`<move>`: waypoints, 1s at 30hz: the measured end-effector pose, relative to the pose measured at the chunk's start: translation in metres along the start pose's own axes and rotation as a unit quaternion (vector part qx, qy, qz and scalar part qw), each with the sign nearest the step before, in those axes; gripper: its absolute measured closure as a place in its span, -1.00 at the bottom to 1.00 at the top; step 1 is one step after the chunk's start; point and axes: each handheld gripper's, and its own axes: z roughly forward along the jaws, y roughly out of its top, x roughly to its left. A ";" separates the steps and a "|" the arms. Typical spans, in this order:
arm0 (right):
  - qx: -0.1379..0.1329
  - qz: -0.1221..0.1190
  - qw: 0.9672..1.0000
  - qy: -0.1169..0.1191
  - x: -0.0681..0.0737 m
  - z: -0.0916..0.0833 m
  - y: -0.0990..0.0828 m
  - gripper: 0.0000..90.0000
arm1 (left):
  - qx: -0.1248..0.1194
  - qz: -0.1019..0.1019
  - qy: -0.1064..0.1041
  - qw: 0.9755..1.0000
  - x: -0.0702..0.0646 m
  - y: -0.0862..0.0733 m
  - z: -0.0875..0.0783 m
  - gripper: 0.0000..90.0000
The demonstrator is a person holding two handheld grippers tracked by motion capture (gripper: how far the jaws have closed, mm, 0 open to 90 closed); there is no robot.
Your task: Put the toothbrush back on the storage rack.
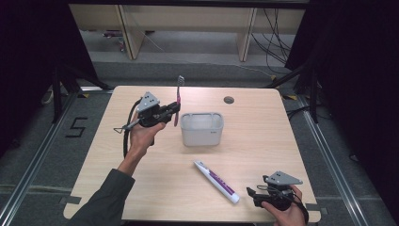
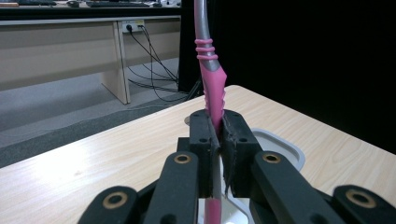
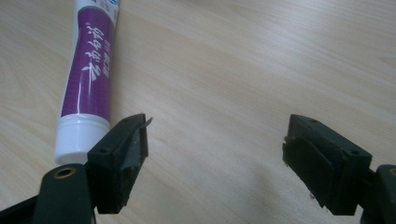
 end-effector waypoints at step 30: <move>0.003 -0.005 1.000 0.007 0.001 0.001 0.000 -0.50 | 0.005 0.003 0.009 1.000 -0.010 0.001 0.037 0.84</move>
